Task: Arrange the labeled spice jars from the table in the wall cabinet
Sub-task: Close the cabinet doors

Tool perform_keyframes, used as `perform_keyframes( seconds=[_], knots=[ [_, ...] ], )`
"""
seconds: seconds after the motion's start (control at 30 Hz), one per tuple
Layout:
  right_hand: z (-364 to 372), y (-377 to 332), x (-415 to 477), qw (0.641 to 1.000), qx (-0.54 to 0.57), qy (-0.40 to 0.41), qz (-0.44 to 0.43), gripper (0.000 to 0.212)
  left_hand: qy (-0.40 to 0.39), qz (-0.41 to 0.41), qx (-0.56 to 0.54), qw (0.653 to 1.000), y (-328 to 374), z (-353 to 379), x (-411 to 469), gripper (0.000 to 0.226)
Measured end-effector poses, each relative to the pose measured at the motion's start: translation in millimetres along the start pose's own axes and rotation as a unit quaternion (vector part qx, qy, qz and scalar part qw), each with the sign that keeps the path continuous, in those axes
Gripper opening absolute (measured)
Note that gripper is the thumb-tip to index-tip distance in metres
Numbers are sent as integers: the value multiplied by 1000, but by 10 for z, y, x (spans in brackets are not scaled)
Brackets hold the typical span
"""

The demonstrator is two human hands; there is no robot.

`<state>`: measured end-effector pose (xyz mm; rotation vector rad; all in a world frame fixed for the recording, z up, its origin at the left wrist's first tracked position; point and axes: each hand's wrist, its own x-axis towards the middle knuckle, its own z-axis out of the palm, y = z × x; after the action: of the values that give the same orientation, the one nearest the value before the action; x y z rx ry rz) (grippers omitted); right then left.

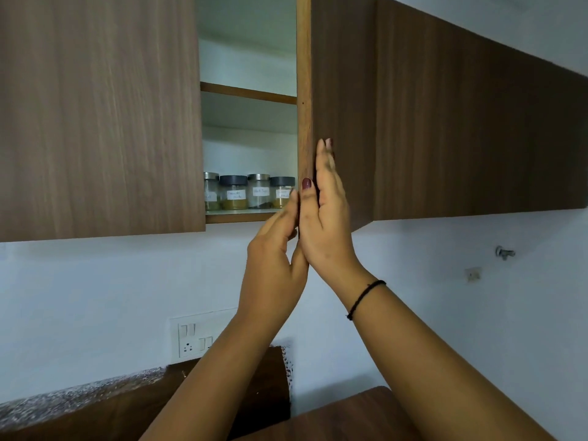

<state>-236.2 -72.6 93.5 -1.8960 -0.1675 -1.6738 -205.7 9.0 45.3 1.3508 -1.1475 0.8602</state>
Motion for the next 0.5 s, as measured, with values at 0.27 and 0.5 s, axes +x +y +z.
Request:
perform_keyframes(
  seconds=[0.27, 0.5],
  knots=[
    [315, 117, 58, 998, -28, -38, -46, 57, 20, 19, 119, 993, -291, -129, 47, 55],
    [496, 273, 118, 992, -74, -44, -97, 56, 31, 1, 197, 980, -478, -158, 69, 53]
  ],
)
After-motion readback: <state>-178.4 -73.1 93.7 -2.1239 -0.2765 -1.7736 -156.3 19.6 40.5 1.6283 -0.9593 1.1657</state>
